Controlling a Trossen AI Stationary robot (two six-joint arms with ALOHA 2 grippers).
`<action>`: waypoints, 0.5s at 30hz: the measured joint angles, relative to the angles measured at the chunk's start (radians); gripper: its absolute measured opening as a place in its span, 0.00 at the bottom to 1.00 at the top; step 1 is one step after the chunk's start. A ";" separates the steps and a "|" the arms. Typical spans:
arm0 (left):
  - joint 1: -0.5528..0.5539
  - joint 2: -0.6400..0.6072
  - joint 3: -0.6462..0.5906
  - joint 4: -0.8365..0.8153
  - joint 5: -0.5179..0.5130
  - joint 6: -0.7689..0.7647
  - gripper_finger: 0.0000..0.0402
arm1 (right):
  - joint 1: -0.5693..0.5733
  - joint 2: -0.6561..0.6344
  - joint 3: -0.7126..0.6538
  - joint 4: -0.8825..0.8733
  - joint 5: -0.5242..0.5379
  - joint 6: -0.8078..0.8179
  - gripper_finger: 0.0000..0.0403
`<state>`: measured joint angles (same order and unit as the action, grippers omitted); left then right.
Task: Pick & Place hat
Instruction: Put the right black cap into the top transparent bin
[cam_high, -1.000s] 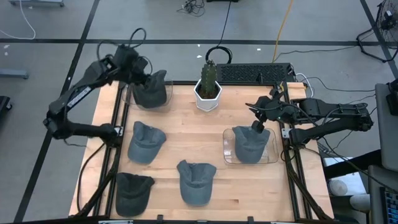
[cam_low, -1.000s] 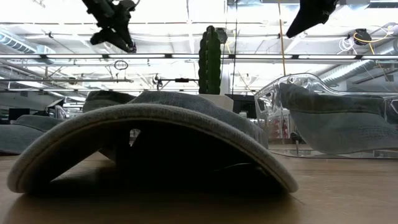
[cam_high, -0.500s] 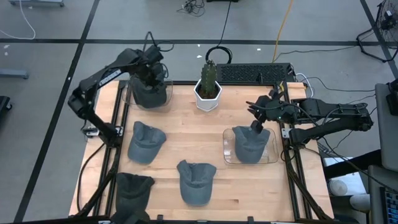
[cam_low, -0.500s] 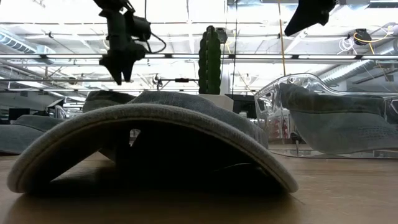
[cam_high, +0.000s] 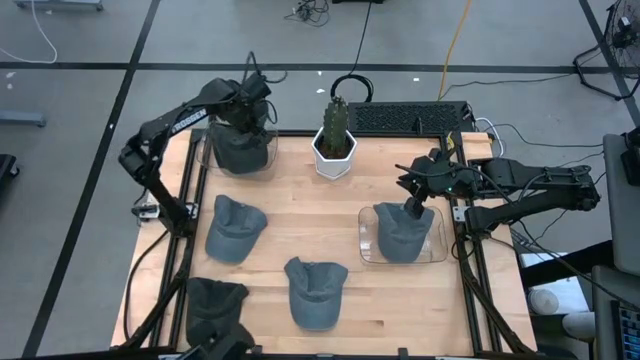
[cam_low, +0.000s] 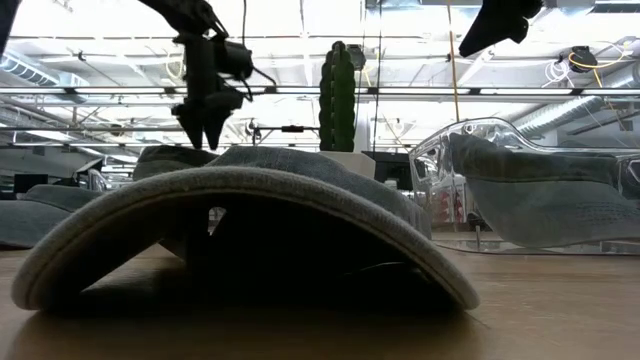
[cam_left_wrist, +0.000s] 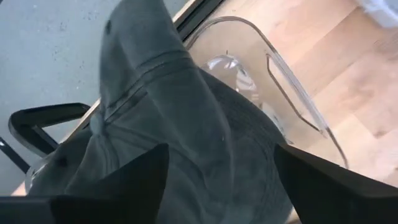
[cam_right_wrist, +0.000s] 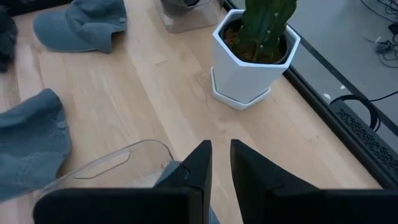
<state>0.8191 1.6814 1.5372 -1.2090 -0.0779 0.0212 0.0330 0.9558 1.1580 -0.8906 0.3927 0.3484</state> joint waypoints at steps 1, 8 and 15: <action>-0.001 0.014 0.000 -0.001 -0.002 0.001 0.72 | 0.000 0.000 0.000 0.000 0.000 -0.001 0.11; -0.001 0.088 -0.001 -0.030 -0.064 0.058 0.59 | 0.000 0.000 0.000 0.000 0.001 0.027 0.11; -0.001 0.088 -0.001 -0.038 -0.108 0.151 0.37 | 0.000 0.000 0.000 0.000 0.010 0.031 0.11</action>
<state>0.8177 1.7699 1.5364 -1.2469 -0.1861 0.1718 0.0326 0.9558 1.1580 -0.8907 0.4032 0.3789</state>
